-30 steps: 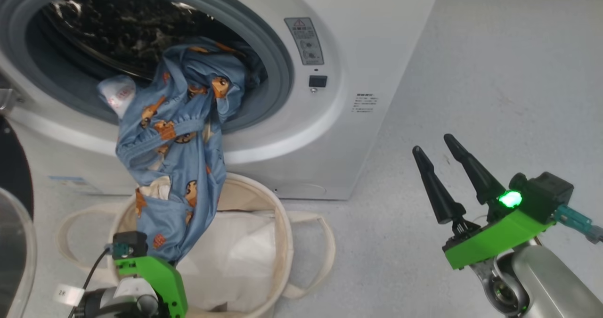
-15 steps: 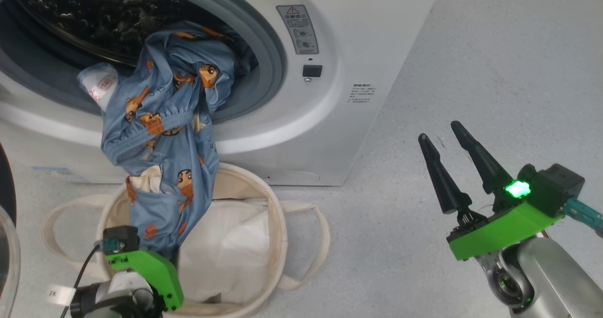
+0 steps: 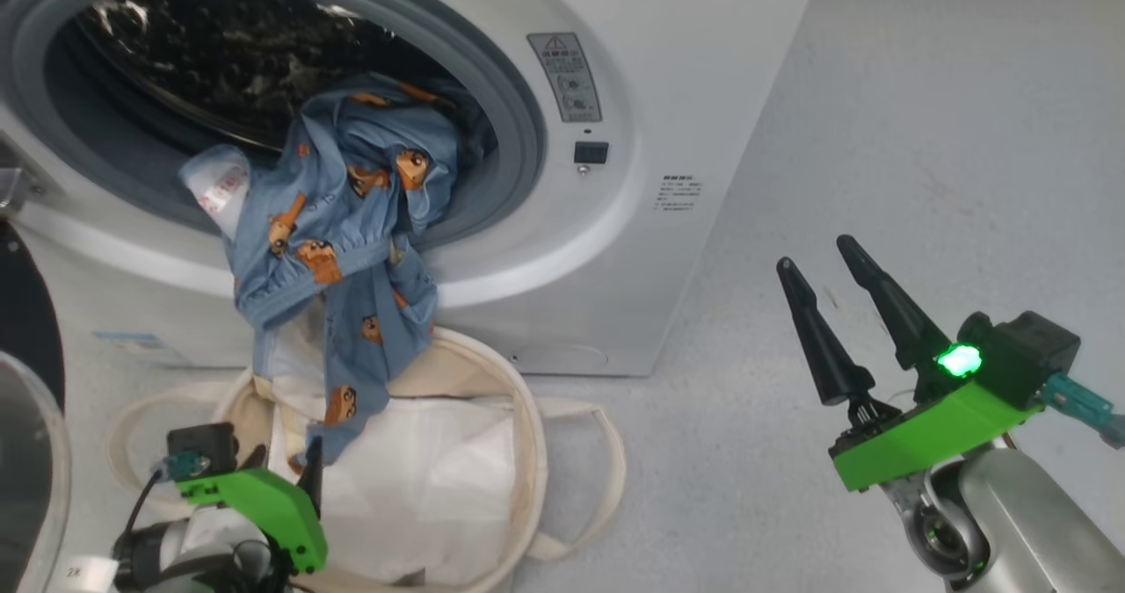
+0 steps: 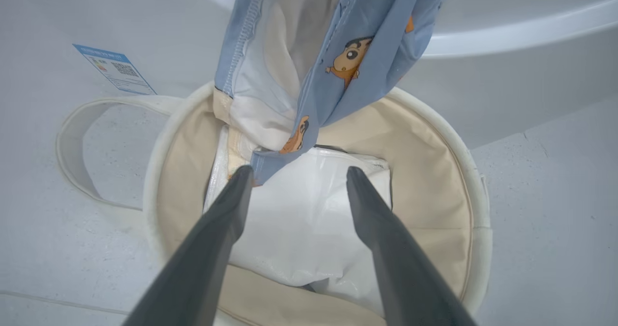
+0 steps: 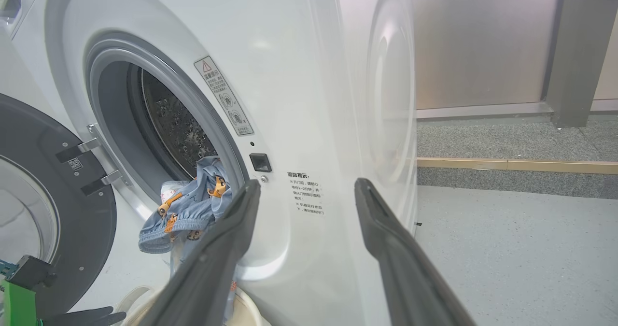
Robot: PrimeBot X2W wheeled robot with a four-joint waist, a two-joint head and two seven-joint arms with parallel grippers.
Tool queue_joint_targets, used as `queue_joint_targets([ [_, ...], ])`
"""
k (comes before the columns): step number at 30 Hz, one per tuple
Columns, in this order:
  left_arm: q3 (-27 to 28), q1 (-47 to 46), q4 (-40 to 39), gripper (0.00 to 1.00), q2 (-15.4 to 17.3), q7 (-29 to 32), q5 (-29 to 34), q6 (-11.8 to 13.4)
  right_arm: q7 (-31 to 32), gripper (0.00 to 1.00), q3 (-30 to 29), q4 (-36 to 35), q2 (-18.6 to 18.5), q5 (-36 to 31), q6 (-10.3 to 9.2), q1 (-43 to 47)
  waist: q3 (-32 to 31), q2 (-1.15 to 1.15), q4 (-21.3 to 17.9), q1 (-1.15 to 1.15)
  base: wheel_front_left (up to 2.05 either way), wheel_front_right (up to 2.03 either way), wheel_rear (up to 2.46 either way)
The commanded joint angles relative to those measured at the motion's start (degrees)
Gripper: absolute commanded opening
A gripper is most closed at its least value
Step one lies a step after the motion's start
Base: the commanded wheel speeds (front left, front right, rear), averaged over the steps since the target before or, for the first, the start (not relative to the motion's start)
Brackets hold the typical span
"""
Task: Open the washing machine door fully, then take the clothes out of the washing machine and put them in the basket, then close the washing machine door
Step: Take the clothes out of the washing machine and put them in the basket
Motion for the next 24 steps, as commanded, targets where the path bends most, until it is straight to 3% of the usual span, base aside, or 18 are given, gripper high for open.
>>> queue_joint_targets([
  [1, 1.5, -1.3, -0.8, 1.0, 2.7, -2.0, 0.3, 0.1, -0.7, 1.0, 0.7, -1.2, 0.2, 0.1, 0.05, 0.5, -1.7, 0.0, 0.5, 0.0, 0.0, 0.0, 0.0],
  [8, 3.6, -0.6, -8.9, 1.0, 5.5, -3.5, 1.2, -0.3, -0.7, 1.0, 0.8, -0.1, 1.0, 0.4, 0.05, 2.2, -5.3, 0.0, 1.1, 0.0, 0.0, 0.0, 0.0],
  [14, 10.6, 7.1, -27.7, 1.0, 8.9, -3.6, 5.8, 2.6, -0.7, 1.0, 0.5, 0.7, 1.7, 0.1, 0.05, 4.2, -8.3, 0.0, 1.6, 0.0, 0.0, 0.0, 0.0],
  [24, 17.9, 23.9, -51.5, 1.0, 10.2, -3.6, 9.8, 6.0, -0.7, 1.0, 1.1, 1.6, 2.3, 0.2, 0.05, 6.2, -11.7, 0.0, 1.4, 0.0, 0.0, 0.0, 0.0],
])
